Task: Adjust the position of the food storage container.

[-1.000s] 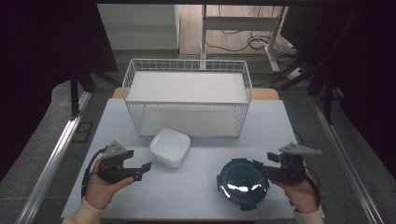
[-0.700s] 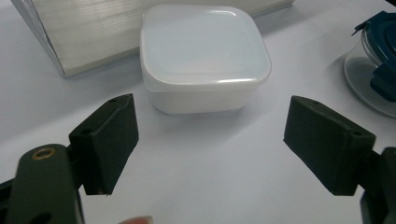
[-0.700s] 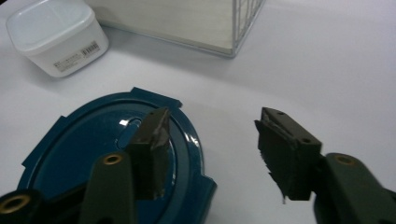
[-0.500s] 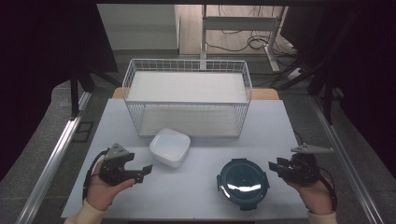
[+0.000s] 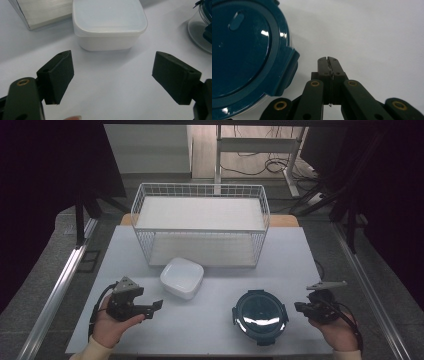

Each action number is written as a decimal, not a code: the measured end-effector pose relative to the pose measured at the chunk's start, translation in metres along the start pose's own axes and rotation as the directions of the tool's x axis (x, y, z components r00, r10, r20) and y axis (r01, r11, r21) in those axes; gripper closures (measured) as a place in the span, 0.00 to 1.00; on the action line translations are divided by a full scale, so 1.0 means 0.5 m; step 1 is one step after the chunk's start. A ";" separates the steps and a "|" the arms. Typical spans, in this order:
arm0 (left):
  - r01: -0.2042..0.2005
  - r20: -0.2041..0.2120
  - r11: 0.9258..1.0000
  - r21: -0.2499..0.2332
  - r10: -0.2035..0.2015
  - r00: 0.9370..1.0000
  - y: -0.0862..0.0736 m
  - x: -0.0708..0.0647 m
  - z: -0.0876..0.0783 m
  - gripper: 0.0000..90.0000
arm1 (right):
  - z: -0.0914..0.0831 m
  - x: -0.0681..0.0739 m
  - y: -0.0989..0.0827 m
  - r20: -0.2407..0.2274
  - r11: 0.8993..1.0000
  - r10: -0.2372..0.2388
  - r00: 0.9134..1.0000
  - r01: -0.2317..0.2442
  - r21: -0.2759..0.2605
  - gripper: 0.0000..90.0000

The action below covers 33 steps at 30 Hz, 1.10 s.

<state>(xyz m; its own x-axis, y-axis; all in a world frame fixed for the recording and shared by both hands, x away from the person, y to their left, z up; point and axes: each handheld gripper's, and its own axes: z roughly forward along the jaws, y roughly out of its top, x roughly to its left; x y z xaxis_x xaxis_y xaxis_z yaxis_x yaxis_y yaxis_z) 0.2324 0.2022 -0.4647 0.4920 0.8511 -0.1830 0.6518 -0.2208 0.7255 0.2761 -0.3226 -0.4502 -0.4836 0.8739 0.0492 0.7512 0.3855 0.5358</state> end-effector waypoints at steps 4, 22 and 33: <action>0.006 0.000 1.000 0.016 -0.006 1.000 -0.003 -0.001 0.007 0.19 | 0.023 0.011 0.000 -0.013 0.998 -0.027 1.000 0.028 0.050 0.99; 0.002 0.015 1.000 0.017 -0.002 1.000 -0.001 -0.004 0.009 0.19 | 0.051 0.053 0.002 0.004 0.989 -0.091 0.996 0.090 0.114 1.00; 0.010 0.020 1.000 0.021 -0.010 1.000 -0.002 -0.001 0.011 0.19 | 0.053 0.089 0.011 -0.031 0.986 -0.121 0.992 0.123 0.112 1.00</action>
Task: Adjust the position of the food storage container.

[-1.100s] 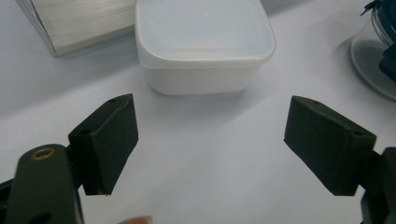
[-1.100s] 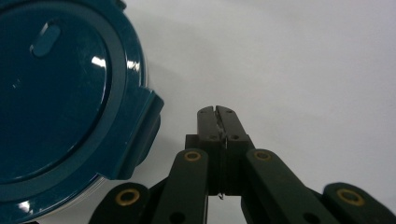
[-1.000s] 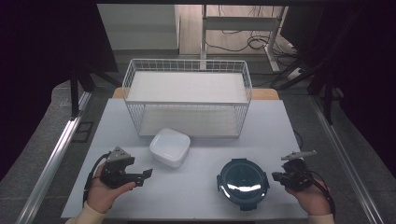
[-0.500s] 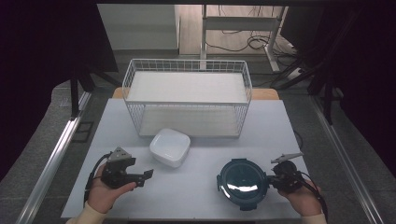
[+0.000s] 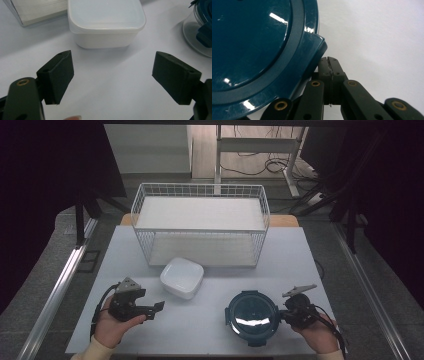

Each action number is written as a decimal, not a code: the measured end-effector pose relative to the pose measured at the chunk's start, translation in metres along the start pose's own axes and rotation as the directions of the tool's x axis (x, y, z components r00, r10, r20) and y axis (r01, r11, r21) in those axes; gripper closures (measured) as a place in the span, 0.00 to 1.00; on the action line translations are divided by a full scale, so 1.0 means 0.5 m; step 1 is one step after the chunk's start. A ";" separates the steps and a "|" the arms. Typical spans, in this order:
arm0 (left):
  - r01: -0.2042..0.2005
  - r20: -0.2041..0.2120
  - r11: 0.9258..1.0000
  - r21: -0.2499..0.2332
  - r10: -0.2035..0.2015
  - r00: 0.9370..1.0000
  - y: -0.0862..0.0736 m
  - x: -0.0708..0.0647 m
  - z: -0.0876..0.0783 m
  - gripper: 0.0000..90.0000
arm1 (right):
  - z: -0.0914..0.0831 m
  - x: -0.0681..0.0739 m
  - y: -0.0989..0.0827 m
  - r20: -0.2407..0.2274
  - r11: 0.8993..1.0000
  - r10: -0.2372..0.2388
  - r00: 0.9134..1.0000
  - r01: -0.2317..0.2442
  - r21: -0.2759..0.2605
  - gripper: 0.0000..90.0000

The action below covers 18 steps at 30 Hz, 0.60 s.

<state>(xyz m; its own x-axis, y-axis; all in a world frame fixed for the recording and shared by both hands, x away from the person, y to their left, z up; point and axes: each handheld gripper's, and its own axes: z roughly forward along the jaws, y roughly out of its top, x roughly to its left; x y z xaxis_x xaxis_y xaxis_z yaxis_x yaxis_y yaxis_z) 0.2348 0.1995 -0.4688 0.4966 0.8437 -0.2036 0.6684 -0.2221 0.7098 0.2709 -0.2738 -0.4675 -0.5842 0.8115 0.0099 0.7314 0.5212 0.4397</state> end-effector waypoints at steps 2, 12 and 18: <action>-0.001 -0.001 1.000 0.001 0.001 1.000 0.000 0.000 0.001 0.19 | 0.001 0.004 0.001 -0.001 1.000 -0.005 1.000 0.005 0.006 1.00; 0.004 0.005 1.000 -0.001 -0.004 1.000 0.001 -0.001 -0.001 0.19 | 0.018 0.053 0.024 -0.016 0.998 -0.067 0.998 0.067 0.007 1.00; 0.003 0.010 1.000 0.003 -0.003 1.000 0.001 -0.001 0.002 0.19 | 0.031 0.091 0.041 -0.028 0.993 -0.116 0.993 0.117 0.009 1.00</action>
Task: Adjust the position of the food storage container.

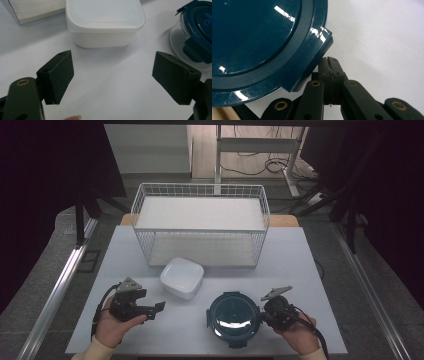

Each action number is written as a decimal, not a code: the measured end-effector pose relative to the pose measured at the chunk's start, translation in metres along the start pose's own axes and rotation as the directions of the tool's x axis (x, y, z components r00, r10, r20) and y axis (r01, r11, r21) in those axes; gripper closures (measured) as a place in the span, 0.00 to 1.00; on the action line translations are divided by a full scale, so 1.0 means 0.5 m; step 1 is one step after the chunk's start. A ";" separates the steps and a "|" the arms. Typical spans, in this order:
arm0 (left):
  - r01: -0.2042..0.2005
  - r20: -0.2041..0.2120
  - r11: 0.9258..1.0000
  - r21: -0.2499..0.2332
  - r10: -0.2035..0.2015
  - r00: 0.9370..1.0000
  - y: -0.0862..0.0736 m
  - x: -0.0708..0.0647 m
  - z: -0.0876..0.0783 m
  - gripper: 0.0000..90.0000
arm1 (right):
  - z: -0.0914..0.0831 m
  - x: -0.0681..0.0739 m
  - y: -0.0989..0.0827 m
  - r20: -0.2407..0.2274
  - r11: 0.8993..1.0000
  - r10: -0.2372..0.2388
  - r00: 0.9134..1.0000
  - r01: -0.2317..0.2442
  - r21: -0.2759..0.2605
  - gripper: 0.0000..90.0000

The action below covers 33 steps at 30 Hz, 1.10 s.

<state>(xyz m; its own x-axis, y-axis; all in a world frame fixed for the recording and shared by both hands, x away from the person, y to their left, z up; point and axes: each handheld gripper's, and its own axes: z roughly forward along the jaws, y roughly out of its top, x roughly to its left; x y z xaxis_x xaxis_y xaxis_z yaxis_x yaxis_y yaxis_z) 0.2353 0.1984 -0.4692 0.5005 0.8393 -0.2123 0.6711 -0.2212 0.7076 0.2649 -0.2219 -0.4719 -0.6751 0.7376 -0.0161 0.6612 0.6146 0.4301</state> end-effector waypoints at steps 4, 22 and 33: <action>0.007 -0.002 1.000 -0.003 -0.007 1.000 0.000 0.001 -0.002 0.19 | 0.006 0.019 0.010 -0.010 1.000 -0.028 1.000 0.028 0.000 1.00; 0.007 0.000 1.000 -0.001 -0.007 1.000 0.001 0.001 -0.001 0.19 | 0.027 0.072 0.046 -0.079 0.996 -0.091 0.993 0.090 -0.021 1.00; 0.010 0.001 1.000 0.000 -0.010 1.000 0.001 -0.001 0.001 0.19 | 0.029 0.084 0.049 -0.083 0.993 -0.112 0.990 0.110 -0.028 1.00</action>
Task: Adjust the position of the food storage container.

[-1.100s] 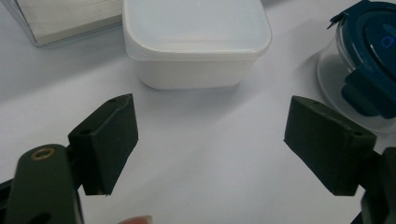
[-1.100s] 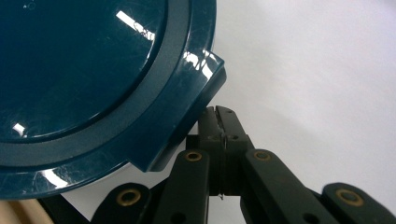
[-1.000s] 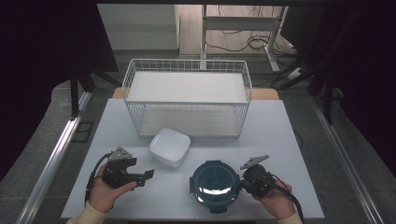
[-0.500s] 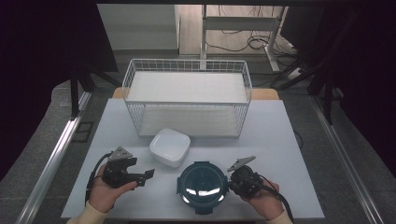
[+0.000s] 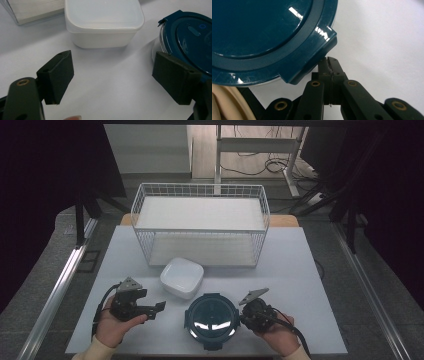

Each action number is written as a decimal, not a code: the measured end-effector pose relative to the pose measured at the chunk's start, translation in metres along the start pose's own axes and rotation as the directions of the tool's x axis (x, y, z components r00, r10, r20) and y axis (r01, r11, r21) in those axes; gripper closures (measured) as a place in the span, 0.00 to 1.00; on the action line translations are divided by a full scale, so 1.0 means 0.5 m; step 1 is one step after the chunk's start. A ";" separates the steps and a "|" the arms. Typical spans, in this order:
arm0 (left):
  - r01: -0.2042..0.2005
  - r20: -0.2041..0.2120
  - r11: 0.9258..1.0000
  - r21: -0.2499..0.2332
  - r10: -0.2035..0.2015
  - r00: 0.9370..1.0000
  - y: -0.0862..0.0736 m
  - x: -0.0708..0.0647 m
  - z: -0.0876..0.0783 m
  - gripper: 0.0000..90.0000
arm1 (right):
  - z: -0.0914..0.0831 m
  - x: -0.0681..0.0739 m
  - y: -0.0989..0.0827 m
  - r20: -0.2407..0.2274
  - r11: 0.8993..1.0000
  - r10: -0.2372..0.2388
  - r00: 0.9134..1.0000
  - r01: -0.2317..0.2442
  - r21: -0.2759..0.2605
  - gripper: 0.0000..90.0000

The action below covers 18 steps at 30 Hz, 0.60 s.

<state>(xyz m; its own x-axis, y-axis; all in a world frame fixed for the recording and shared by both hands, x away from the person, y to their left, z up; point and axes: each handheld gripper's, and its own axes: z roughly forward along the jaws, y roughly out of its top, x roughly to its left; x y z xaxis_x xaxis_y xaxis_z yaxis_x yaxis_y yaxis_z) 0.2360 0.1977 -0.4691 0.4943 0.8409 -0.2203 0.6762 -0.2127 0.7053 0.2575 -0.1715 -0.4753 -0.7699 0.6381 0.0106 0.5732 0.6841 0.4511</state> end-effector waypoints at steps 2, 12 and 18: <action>-0.004 -0.003 1.000 0.001 0.004 1.000 0.000 0.002 0.000 0.19 | 0.001 0.005 0.003 -0.001 1.000 -0.009 1.000 0.009 -0.002 1.00; 0.004 -0.011 1.000 -0.024 -0.004 1.000 -0.008 0.005 -0.012 0.19 | -0.012 -0.016 0.002 0.006 0.999 -0.007 1.000 0.007 -0.040 1.00; 0.009 -0.005 0.998 -0.056 -0.009 1.000 -0.003 0.000 -0.028 0.20 | -0.065 -0.063 -0.027 -0.012 0.958 0.130 0.991 -0.129 -0.256 0.73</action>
<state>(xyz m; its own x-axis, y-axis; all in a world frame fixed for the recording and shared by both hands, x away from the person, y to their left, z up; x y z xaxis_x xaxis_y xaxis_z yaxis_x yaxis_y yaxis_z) 0.2274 0.2052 -0.4610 0.4854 0.8452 -0.2237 0.6488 -0.1767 0.7402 0.2647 -0.2122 -0.4526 -0.6925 0.7170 0.0801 0.5763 0.4829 0.6593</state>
